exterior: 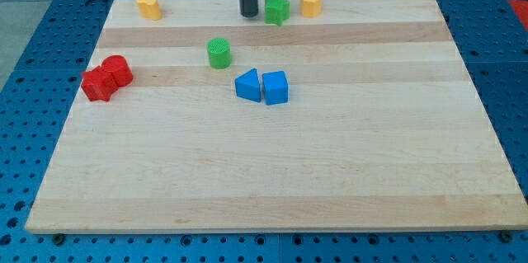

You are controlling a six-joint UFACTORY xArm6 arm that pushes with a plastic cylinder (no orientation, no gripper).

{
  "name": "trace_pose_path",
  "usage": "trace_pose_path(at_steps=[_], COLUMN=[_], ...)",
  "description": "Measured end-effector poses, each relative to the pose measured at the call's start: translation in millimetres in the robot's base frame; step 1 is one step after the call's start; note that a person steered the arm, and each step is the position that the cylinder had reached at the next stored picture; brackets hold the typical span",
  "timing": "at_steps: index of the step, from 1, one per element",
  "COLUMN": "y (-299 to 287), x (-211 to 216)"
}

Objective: Push the yellow hexagon towards down

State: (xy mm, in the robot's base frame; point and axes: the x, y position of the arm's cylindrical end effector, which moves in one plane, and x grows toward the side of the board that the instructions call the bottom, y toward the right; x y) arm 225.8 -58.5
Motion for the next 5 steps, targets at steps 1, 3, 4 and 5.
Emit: trace_pose_path(at_steps=[1, 3, 4, 5], y=[-6, 67, 127, 152], x=[-33, -32, -32, -6])
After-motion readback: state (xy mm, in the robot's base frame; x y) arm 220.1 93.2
